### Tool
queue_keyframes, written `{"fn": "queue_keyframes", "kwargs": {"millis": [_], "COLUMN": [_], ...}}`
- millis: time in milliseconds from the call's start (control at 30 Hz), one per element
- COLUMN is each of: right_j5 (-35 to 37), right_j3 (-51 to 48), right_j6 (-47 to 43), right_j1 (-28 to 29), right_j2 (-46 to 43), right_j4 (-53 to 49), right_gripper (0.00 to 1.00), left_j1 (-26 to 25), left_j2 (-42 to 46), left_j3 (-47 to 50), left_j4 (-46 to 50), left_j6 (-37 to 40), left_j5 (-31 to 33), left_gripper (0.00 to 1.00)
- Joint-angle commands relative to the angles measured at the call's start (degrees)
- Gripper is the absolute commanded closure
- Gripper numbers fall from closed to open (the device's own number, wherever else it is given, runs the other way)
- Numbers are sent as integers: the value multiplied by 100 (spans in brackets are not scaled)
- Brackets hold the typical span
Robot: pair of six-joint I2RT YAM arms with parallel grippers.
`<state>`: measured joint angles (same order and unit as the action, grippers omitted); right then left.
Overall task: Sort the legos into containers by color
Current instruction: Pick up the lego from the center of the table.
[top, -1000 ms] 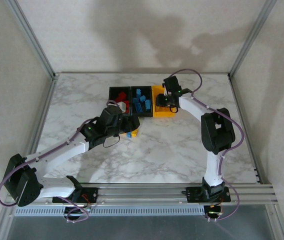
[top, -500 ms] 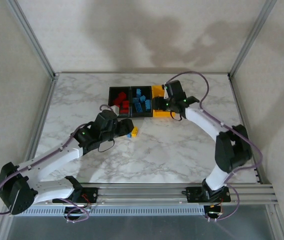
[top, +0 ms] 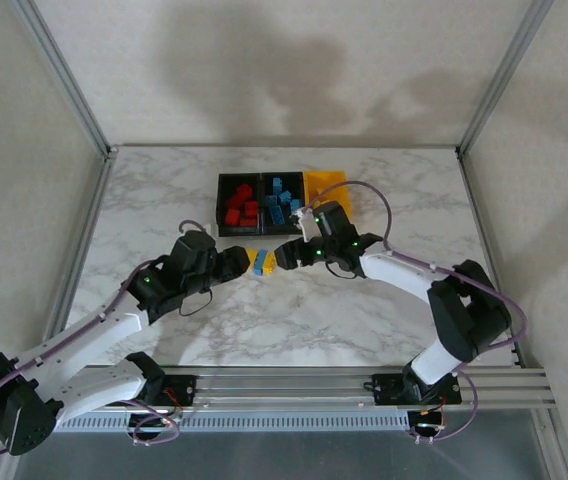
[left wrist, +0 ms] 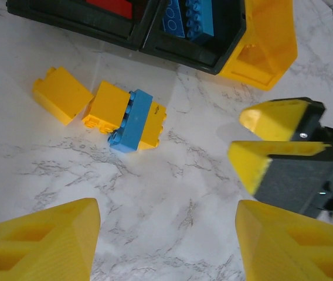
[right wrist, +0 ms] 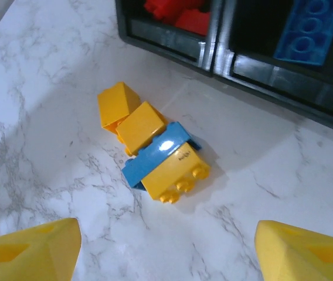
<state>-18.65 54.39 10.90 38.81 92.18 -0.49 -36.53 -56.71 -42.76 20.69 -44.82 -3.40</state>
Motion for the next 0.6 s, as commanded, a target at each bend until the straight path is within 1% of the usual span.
{"fn": "queue_keyframes", "kwargs": {"millis": [0,100,133,167,467,567], "right_j5": [-179,-44,24,101,299,266], "right_j3": [132,300,345,388,861,956], "right_j6": [-680,-1019,-1115,-1149,-1537,-1666], "right_j1": [291,372,393,393,415,423], "right_j2": [387,692,764,810,1373,1501], "right_j4": [502,474,478,483,345,259], "right_gripper": [21,20,16,15,15,15], "left_j1": [59,59,62,64,65,65], "left_j2": [174,222,251,257,302,309], "left_j3": [50,65,74,81,80,73], "left_j4": [197,226,234,234,304,338], "left_j6": [-79,-121,-130,-136,-167,-160], "left_j5": [146,164,166,165,226,243], "left_gripper": [38,38,38,38,38,38]}}
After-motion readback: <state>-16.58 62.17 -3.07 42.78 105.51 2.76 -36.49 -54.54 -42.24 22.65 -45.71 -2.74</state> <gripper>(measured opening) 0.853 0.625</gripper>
